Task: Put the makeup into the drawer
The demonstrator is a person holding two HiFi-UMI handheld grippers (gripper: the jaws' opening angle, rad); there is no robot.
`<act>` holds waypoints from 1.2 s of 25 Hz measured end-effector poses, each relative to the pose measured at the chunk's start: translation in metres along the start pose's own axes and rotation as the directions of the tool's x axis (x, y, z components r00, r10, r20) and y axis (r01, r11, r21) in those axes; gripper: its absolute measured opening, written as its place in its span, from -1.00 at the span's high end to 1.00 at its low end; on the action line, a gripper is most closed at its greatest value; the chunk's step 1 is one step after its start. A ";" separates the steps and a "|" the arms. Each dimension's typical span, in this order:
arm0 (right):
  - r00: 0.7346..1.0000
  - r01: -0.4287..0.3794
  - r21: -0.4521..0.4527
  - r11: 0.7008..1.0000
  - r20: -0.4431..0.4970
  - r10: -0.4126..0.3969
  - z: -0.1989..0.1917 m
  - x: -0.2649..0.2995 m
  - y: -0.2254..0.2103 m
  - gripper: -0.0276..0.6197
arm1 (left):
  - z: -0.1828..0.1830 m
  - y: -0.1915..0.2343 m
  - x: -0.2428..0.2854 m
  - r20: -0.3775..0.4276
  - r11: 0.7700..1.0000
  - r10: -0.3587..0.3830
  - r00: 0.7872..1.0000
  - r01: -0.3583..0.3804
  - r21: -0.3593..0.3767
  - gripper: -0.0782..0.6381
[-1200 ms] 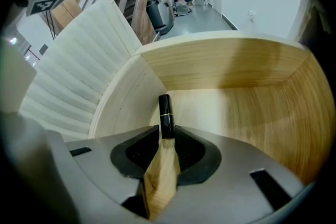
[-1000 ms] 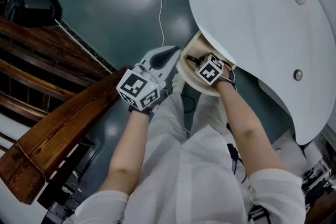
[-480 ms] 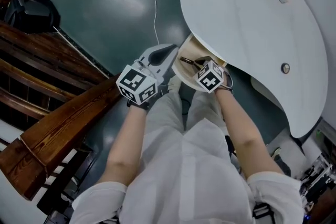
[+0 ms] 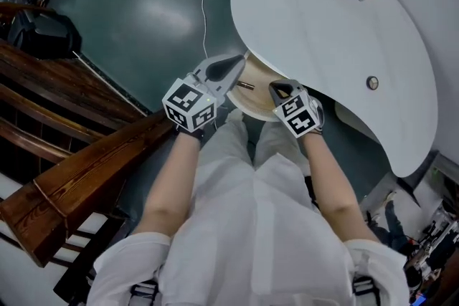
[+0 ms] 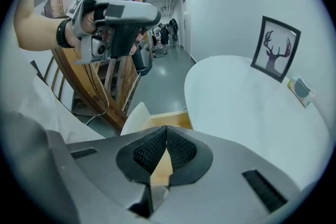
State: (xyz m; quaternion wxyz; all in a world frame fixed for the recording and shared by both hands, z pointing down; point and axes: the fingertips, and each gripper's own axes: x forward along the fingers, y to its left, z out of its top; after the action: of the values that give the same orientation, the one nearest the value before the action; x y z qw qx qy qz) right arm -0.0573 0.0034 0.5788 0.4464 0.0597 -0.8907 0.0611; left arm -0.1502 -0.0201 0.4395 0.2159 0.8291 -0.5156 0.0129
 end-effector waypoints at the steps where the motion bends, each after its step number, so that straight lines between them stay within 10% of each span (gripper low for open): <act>1: 1.000 0.013 0.009 1.000 0.014 -0.013 0.002 -0.009 -0.004 0.88 | 0.003 -0.004 0.004 0.000 1.000 -0.009 1.000 0.009 0.006 0.72; 14: 0.969 0.201 0.169 0.965 0.109 -0.221 -0.012 -0.114 -0.082 0.88 | 0.031 -0.057 0.082 -0.042 0.983 -0.165 0.985 0.168 0.072 0.72; 30: 0.892 0.411 0.387 0.826 0.016 -0.452 -0.126 -0.217 -0.186 0.88 | 0.032 -0.128 0.185 -0.104 0.940 -0.321 0.941 0.330 0.087 0.72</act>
State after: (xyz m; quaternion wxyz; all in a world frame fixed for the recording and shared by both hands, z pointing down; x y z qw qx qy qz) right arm 0.2006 -0.1481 0.4893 0.3809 0.3464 -0.8483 0.1235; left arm 0.0400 -0.1409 0.4120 0.1944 0.9116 -0.3600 0.0405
